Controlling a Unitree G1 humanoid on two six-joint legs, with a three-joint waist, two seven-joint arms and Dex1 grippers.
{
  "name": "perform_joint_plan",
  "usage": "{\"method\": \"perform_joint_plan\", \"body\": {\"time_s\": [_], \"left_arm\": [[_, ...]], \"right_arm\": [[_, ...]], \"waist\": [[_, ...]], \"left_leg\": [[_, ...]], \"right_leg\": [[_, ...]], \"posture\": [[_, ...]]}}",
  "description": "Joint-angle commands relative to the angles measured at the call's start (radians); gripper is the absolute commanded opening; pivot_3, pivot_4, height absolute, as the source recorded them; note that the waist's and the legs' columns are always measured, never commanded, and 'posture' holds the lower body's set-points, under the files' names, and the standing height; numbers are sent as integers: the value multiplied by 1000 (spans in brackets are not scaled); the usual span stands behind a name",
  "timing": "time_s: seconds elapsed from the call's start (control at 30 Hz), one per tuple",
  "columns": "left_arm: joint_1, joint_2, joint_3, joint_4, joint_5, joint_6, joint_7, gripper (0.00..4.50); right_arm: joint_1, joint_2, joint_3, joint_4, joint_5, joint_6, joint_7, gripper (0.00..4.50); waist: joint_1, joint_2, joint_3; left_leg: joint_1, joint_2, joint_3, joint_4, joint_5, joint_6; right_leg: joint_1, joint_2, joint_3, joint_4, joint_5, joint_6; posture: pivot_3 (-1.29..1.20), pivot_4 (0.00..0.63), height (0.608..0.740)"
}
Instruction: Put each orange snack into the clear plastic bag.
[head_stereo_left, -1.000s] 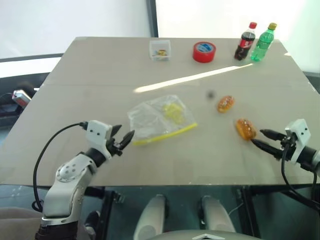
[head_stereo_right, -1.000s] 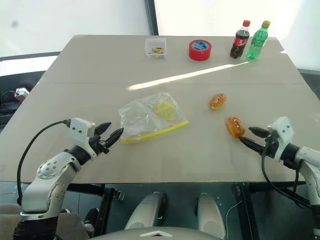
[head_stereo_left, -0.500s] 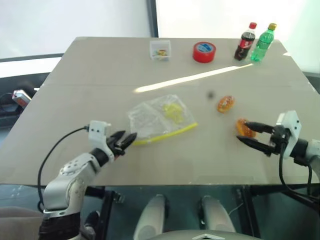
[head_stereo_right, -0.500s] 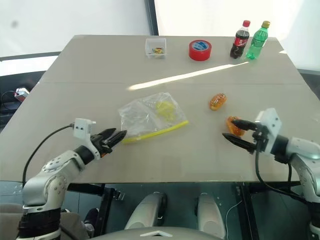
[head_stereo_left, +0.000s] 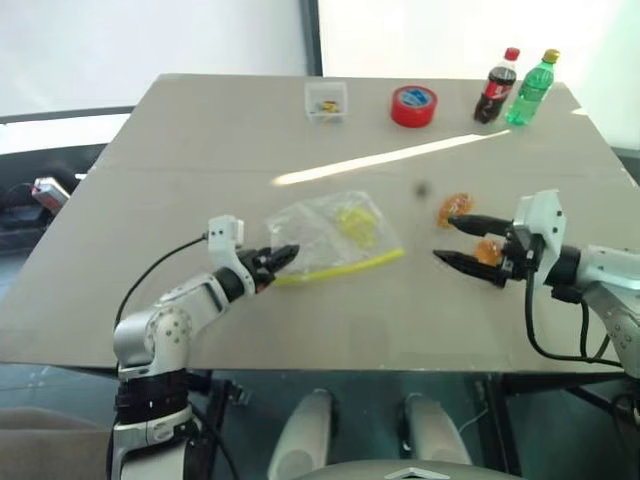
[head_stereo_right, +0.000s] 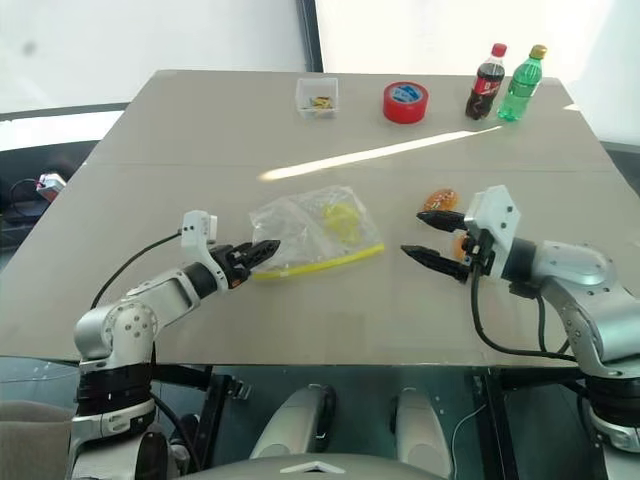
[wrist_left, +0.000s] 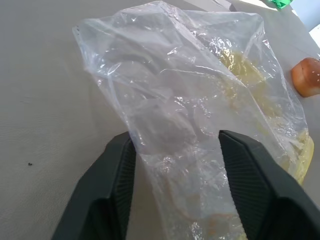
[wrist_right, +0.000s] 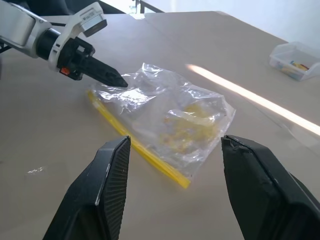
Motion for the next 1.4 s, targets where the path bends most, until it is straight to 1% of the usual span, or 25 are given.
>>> {"method": "perform_joint_plan", "body": {"time_s": [0.03, 0.1, 0.13, 0.2, 0.27, 0.37, 0.5, 0.6, 0.7, 0.8, 0.9, 0.93, 1.03, 1.07, 1.1, 1.17, 1.2, 1.23, 1.27, 1.33, 1.37, 1.4], "left_arm": [[11, -23, -38, 54, 4, 27, -4, 1000], [3, -36, -20, 50, -24, 47, -2, 66], [0, -43, -8, 44, -40, 61, 0, 23], [-8, -58, 21, 30, -76, 96, 18, 23], [-23, -81, 70, 19, -128, 146, 55, 23], [-64, -126, 174, -5, -235, 236, 141, 23], [-101, -169, 261, -42, -357, 331, 251, 23], [-99, -187, 281, -86, -435, 379, 303, 23], [-79, -194, 277, -122, -500, 410, 345, 23], [-58, -182, 263, -144, -539, 420, 373, 23], [-49, -152, 254, -150, -556, 411, 391, 0], [-47, -139, 250, -150, -554, 404, 395, 0], [-39, -102, 228, -155, -522, 366, 382, 0], [-33, -87, 210, -164, -495, 341, 369, 0], [-28, -76, 196, -171, -470, 312, 357, 0], [-15, -38, 150, -188, -408, 251, 313, 549], [-16, -20, 121, -194, -360, 207, 300, 1011], [-18, -5, 93, -197, -309, 160, 289, 1219], [-21, 22, 49, -204, -231, 85, 269, 1615], [-20, 91, -64, -216, -45, -91, 220, 1615], [-13, 148, -153, -222, 81, -205, 184, 1615], [-5, 183, -215, -223, 168, -296, 148, 1615]], "right_arm": [[-7, 3, -5, -34, -10, -22, -15, 2996], [-4, 5, -5, -34, -13, -23, -18, 2996], [-2, 7, -5, -34, -13, -22, -20, 2996], [6, 9, 0, -30, -22, -25, -25, 2996], [16, 14, 33, -15, -92, -52, -59, 2996], [16, 10, 164, 39, -271, -120, -101, 2996], [-20, 65, 292, 117, -424, -207, -148, 2996], [-81, 108, 388, 229, -550, -289, -179, 2996], [-156, 169, 413, 348, -612, -334, -223, 2996], [-216, 211, 425, 457, -658, -380, -248, 2996], [-237, 228, 420, 510, -668, -433, -246, 2171], [-240, 231, 416, 518, -667, -441, -243, 1726], [-247, 240, 408, 527, -665, -450, -233, 174], [-247, 243, 408, 526, -665, -452, -231, 76], [-247, 246, 408, 526, -664, -451, -230, 76], [-254, 259, 403, 524, -664, -438, -236, 0], [-264, 268, 395, 527, -664, -427, -247, 0], [-275, 276, 388, 531, -665, -417, -257, 0], [-290, 284, 384, 541, -672, -403, -270, 0], [-319, 292, 381, 568, -693, -391, -289, 0], [-336, 297, 385, 585, -705, -385, -296, 0], [-349, 302, 388, 600, -713, -383, -300, 0]], "waist": [[2, 0, 0], [4, 0, 0], [5, 0, 0], [7, 0, 0], [8, 0, 0], [7, -1, 0], [0, -2, 1], [-12, -2, 1], [-19, -3, 1], [-15, -3, 1], [-11, -4, 1], [-10, -4, 1], [-11, -4, 1], [-11, -4, 1], [-12, -4, 1], [-14, -4, 1], [-14, -4, 1], [-14, -4, 1], [-15, -4, 1], [-14, -4, 1], [-13, -4, 1], [-13, -4, 1]], "left_leg": [[0, 0, 0, 0, 0, 0], [0, 0, 0, 0, 0, 0], [0, 0, 0, 0, 0, 0], [-1, 0, -1, 0, 0, 0], [-1, 0, -2, 0, 0, 0], [-1, 0, -4, 0, 0, 0], [-1, 0, -4, 0, 0, 0], [-1, -2, -5, 0, 0, -1], [0, -2, -5, 0, 0, -1], [0, -2, -6, -1, 1, -2], [-1, -3, -7, -1, 2, -4], [-1, -3, -7, -1, 2, -4], [-1, -4, -7, -1, 2, -4], [-1, -4, -7, -1, 2, -4], [-1, -4, -7, -1, 2, -4], [0, -4, -7, -2, 2, -4], [0, -3, -6, -2, 2, -4], [0, -3, -6, -2, 2, -4], [0, -3, -6, -2, 2, -4], [0, -3, -4, -3, 2, -4], [0, -3, -3, -3, 2, -4], [0, -4, -2, -3, 2, -4]], "right_leg": [[0, 0, 0, 0, 0, 0], [0, 0, 0, -1, 0, 0], [0, 0, 0, -1, 0, 0], [0, 0, 0, -1, 0, 0], [0, 0, 0, -2, 0, 0], [0, 0, 0, -2, 0, 0], [-1, 0, -1, -2, 0, 0], [-1, 0, 0, -2, 0, 0], [-1, 0, 1, -1, 0, 0], [-2, 1, 0, 0, 0, 0], [-2, 1, 0, 0, 0, 0], [-2, 0, 0, 0, 0, 0], [-2, 0, 0, 0, 0, 0], [-1, 0, 0, 0, 0, 0], [-2, 0, 0, 0, 0, 0], [-2, 0, 0, 0, 0, 0], [-2, 0, 0, 0, 0, -1], [-2, 1, 0, 0, 0, -1], [-2, 1, 0, 0, 0, -1], [-2, 1, 1, 0, 0, -1], [-2, 1, 0, -1, 0, -1], [-2, 1, 0, -1, 0, -2]], "posture": [[0, 150, 740], [0, 150, 740], [0, 150, 740], [0, 150, 740], [0, 150, 740], [0, 150, 740], [0, 150, 740], [0, 150, 740], [0, 150, 740], [0, 150, 740], [0, 150, 740], [0, 150, 740], [0, 150, 740], [0, 150, 740], [0, 150, 740], [0, 150, 740], [0, 150, 740], [0, 150, 740], [0, 150, 740], [0, 150, 740], [0, 150, 740], [0, 150, 740]]}}
